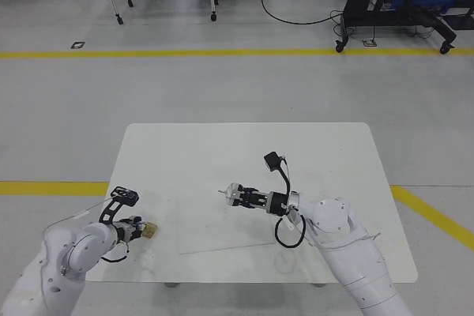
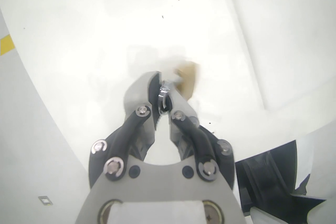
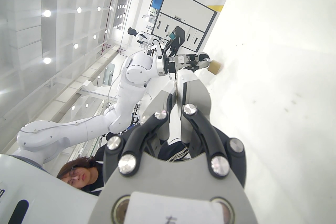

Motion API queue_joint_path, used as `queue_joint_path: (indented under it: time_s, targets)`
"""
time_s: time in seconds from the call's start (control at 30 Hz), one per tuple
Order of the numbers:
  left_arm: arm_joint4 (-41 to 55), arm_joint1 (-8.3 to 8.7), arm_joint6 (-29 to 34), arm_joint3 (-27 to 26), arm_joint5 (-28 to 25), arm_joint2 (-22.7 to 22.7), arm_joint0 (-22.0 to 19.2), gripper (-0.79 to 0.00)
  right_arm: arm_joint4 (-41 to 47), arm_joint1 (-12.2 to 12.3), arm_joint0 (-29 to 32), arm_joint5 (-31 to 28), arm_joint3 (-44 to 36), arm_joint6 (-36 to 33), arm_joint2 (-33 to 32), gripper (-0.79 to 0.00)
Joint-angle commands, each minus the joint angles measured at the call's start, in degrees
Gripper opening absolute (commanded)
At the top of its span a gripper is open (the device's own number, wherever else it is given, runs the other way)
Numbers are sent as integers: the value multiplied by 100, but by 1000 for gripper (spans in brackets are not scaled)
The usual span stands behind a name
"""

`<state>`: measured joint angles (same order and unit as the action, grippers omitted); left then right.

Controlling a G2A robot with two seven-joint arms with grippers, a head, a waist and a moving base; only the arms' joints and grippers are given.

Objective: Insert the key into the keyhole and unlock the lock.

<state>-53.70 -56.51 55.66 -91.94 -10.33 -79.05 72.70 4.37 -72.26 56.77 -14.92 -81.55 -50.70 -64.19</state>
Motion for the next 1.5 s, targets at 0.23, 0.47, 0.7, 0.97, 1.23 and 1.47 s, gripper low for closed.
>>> queue_joint_path:
  time_s: [0.23, 0.47, 0.7, 0.97, 1.23, 1.47]
  targets:
    - [1617, 3, -610, -147, -563, -523, 200, -785, 0, 0, 0, 0, 0, 0, 0, -785]
    - [4829, -57, -326, 321, -1325, -662, 108, -785, 0, 0, 0, 0, 0, 0, 0, -785]
    - [5938, -82, 248, 615, -1340, -523, -47, -785, 0, 0, 0, 0, 0, 0, 0, -785]
    - [7791, -201, 487, 589, -669, -36, -116, -785, -87, -1, 82, 40, -90, 300, -4, -785]
    - [9020, -537, 863, 1666, 163, 1298, -1237, -785, 14, -72, 145, 26, -103, 1350, 44, -785]
    - [9140, -764, 610, 2271, -133, 1833, -1804, -785, 392, -87, 121, 574, 14, 1482, -47, -785]
